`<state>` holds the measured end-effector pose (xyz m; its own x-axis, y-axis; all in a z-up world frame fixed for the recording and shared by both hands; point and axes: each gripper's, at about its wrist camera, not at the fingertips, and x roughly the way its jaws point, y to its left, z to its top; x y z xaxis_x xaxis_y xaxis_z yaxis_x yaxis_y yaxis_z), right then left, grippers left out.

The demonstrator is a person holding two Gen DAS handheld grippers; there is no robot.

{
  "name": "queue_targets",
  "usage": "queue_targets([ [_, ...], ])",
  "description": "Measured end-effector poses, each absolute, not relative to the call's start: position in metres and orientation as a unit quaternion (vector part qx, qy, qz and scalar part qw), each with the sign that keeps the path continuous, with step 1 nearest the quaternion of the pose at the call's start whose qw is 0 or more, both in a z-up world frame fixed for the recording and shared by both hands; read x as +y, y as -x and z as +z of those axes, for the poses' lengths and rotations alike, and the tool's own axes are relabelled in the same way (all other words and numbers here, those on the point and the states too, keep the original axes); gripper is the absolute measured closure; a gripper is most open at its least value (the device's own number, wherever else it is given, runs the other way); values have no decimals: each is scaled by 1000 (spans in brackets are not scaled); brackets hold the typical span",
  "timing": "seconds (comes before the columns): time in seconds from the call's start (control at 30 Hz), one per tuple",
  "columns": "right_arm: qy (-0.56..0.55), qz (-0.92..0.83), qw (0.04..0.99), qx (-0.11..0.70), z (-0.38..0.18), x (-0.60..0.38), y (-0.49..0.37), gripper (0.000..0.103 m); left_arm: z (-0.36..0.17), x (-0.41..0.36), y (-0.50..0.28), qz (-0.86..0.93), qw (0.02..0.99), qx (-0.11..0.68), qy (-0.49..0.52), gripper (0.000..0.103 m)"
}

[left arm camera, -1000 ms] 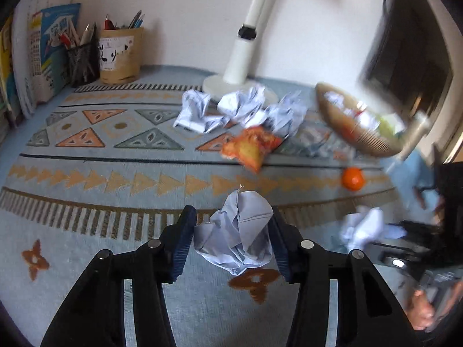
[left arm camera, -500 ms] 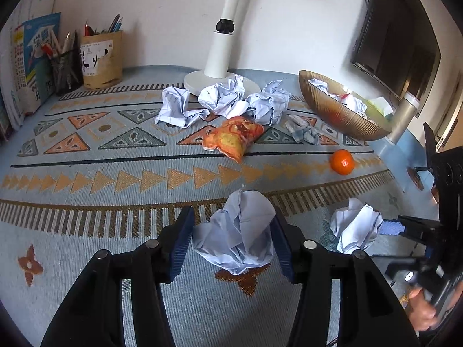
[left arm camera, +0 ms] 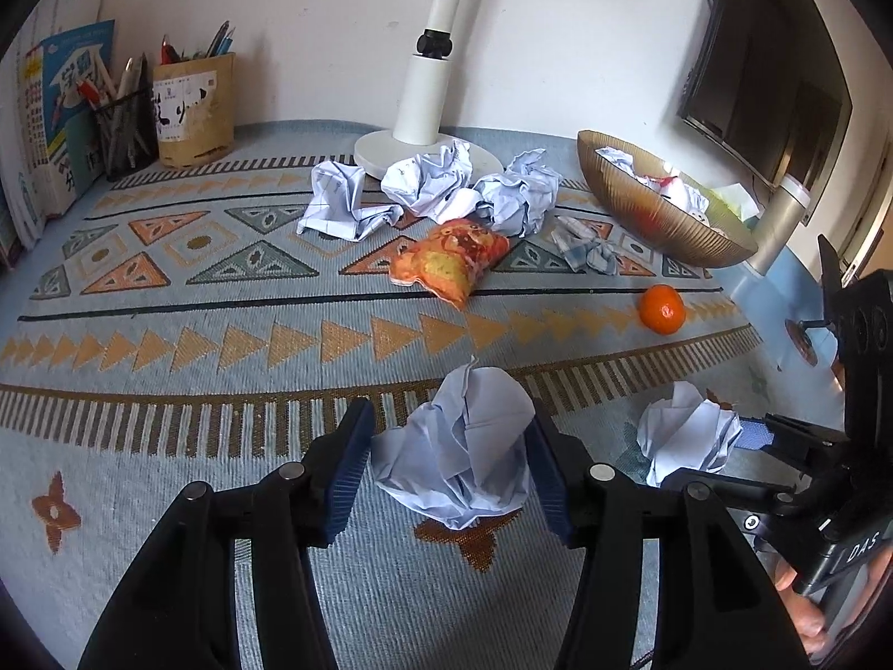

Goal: Organize objects
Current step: 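Carry both paper balls over the bowl and open both tools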

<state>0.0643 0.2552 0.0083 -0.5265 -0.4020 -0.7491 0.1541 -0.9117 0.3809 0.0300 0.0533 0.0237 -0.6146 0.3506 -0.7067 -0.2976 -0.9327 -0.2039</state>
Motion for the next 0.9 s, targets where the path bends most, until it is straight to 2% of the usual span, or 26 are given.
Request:
queue_targets([
  [0.1,-447,-875,145,-118,8,252,-70,7,24,55,-30,898,177,-30,400,49],
  [0.2,-429,-884,144,-114,6,252,-77,8,23,55,-30,899,175,-25,401,48],
  [0.27,-429,-884,139,-123,7,255,-76,14,23,55,-29,898,173,-25,404,47],
  [0.3,-430,-884,132,-126,8,256,-76,23,22,55,-28,898,171,-27,405,46],
  [0.33,-429,-886,122,-128,8,259,-76,42,22,54,-28,897,171,-28,406,46],
  [0.47,-429,-879,141,-155,8,267,-77,45,21,54,-26,895,172,-30,410,47],
  [0.6,-407,-887,145,-163,26,290,-86,45,29,55,-25,890,168,-31,424,53],
  [0.73,-364,-906,122,-179,64,341,-85,45,68,76,-31,904,199,-28,377,53],
  [0.9,-319,-921,76,-210,107,406,-65,45,118,141,-3,905,266,-28,329,53],
])
